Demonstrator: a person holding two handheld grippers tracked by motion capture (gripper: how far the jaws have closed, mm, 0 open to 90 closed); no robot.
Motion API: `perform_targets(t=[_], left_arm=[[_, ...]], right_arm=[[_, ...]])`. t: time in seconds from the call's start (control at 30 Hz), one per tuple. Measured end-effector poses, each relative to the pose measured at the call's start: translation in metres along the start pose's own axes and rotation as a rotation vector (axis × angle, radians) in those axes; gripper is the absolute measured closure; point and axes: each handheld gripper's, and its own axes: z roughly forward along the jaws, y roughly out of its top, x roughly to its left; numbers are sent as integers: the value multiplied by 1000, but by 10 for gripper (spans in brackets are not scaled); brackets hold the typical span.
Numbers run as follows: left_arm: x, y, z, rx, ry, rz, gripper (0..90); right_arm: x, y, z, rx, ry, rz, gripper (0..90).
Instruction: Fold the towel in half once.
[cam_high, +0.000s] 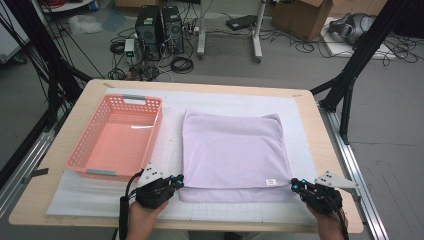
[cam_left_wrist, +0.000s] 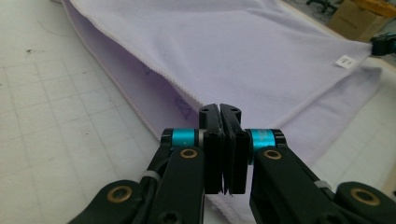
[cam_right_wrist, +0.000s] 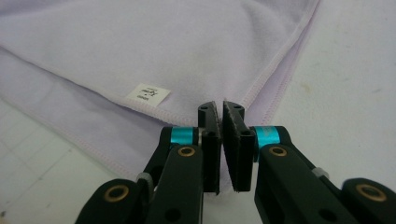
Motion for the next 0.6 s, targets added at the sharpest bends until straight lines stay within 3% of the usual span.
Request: perform_targets(t=[0.27,0.4,0.53,0.6], left_arm=[[-10,-10,-14,25,-27,-13,876],[-11,-17,-14,60,-42,-26,876],[-11,-22,-12,80,-23,-13,869],[-10,-22,-9,83,-12,-12,787]], right_arm=[[4,-12,-23,-8,1,29,853],[7,-18,-21,36,-7,25,853],[8,-21,-22,44,-11,40,849],[6,-23,-17,68,-15,40,777]])
